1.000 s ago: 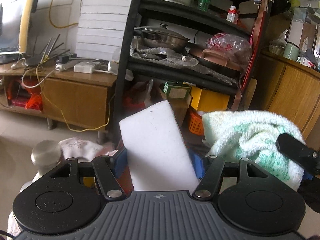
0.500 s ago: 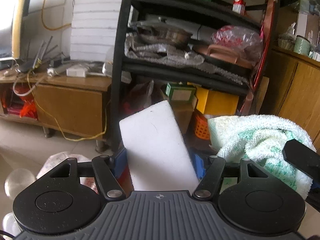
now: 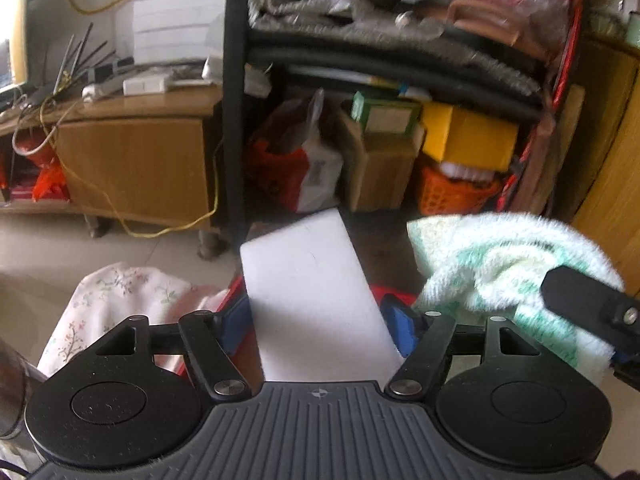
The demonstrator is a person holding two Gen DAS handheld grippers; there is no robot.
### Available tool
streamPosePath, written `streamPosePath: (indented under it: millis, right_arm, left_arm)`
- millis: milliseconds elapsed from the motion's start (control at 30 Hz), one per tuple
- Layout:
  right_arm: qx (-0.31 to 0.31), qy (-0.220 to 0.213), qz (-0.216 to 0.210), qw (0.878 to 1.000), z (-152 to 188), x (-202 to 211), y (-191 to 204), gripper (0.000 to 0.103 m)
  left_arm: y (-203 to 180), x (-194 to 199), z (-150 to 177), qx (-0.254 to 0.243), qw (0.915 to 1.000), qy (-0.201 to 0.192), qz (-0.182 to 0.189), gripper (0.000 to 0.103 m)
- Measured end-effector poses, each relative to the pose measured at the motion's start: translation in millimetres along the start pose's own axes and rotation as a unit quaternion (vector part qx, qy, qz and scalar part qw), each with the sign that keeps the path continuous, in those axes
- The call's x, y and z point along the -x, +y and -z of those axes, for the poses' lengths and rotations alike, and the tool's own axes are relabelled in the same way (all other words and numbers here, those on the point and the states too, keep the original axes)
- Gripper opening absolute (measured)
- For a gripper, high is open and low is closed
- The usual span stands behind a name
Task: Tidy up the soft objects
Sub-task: 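Carry the towel and sponge with both grippers over the red box, then open both grippers to drop the towel and sponge into the red box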
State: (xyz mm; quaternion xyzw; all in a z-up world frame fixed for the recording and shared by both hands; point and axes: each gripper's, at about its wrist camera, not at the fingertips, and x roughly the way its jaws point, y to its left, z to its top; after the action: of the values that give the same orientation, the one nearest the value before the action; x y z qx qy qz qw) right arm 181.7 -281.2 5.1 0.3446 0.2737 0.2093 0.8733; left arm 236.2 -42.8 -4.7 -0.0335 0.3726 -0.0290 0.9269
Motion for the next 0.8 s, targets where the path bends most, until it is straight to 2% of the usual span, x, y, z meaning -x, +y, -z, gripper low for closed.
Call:
streamPosePath:
  millis: [100,167,367,667,800]
  right_arm:
    - [0.006,0.013,0.022,1.000,5,-13,-7,0.000]
    - [0.007,0.018,0.030,0.999,8,-18,-10,0.000]
    - [0.000,0.027,0.045,0.999,11,-22,-16,0.000]
    - [-0.001,0.025,0.067,0.997,23,10,-15,0.000]
    - [-0.009,0.031,0.069,0.997,35,29,-10,0.006]
  left_arm:
    - [3,-12,4,-0.003,0.9998,0.014,-0.010,0.072]
    - [4,-17,5,-0.007,0.9996,0.024,-0.010,0.078]
    - [-1,-13,7,-0.026,0.9993,0.021,-0.020,0.083]
    - [3,12,8,-0.041,0.9985,0.023,-0.030,0.086]
    - [2,34,14,-0.056,0.9977,0.023,-0.031,0.089]
